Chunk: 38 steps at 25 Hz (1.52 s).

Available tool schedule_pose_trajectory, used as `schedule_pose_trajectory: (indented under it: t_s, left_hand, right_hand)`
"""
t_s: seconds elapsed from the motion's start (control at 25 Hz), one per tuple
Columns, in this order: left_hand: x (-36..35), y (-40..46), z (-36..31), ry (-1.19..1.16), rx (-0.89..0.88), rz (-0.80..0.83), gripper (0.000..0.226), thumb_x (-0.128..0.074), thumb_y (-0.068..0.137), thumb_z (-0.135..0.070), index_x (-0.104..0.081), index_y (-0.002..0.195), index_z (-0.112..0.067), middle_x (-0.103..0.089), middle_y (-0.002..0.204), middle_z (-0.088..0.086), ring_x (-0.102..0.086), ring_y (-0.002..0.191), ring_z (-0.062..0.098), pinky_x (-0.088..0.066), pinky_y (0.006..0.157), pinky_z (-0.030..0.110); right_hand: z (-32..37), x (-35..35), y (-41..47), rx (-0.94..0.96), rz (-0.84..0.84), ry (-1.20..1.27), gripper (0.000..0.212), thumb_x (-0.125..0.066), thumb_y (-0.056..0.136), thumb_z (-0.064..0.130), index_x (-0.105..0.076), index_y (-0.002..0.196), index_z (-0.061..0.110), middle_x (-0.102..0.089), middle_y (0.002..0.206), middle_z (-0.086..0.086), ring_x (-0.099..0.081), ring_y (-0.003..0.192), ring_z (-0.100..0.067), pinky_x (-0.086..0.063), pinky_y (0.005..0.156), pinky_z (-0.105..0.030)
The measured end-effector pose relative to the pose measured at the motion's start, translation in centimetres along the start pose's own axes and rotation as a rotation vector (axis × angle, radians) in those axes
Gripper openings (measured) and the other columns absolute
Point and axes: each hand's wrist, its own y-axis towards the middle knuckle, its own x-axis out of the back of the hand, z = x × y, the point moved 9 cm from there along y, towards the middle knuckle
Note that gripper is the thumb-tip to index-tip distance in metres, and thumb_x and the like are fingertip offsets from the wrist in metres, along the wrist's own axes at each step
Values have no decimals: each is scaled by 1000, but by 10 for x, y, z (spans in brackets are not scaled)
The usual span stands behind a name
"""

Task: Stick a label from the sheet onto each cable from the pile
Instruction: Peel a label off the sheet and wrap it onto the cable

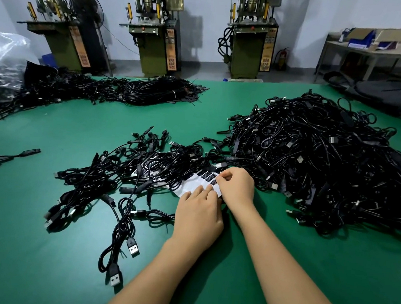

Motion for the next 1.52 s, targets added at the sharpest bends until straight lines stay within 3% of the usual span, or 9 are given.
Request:
schedule_pose_trajectory:
  t_s: [0.16, 0.6, 0.84, 1.12, 1.52]
  left_hand:
    - [0, 1, 1, -12, 6, -20, 20, -46, 84, -16, -60, 75, -5, -61, 73, 9, -58, 71, 30, -45, 64, 36]
    - [-2, 1, 0, -9, -29, -13, 29, -35, 91, -21, -60, 89, -6, -62, 91, 9, -55, 88, 30, -40, 76, 39]
    - [3, 1, -2, -44, -28, -42, 43, -24, 86, -23, -62, 83, -3, -65, 84, 11, -58, 81, 31, -45, 71, 38]
    - [2, 1, -1, -34, -3, -30, 27, -40, 87, -17, -63, 80, -2, -64, 79, 12, -58, 77, 31, -44, 68, 38]
    - [-4, 1, 1, -21, -8, -11, 28, -43, 85, -15, -65, 85, 2, -67, 87, 15, -61, 82, 32, -47, 72, 39]
  right_hand:
    - [0, 1, 2, -33, 10, 4, 11, -62, 87, 17, -72, 88, 13, -70, 100, -5, -63, 95, -24, -49, 80, -32]
    - [-2, -3, 3, -58, 18, -35, 13, -59, 92, 21, -70, 95, 15, -67, 107, -5, -60, 101, -25, -47, 84, -31]
    - [0, 0, 1, -33, -10, -42, 13, -60, 91, 22, -70, 95, 14, -66, 107, -5, -60, 99, -23, -44, 80, -28]
    - [1, 2, 1, -37, -3, -12, 11, -62, 90, 18, -70, 87, 12, -68, 102, -7, -61, 96, -24, -46, 79, -29]
    - [4, -4, 1, 15, 38, -101, 10, -57, 93, 19, -65, 93, 12, -58, 115, -10, -55, 107, -30, -42, 87, -34]
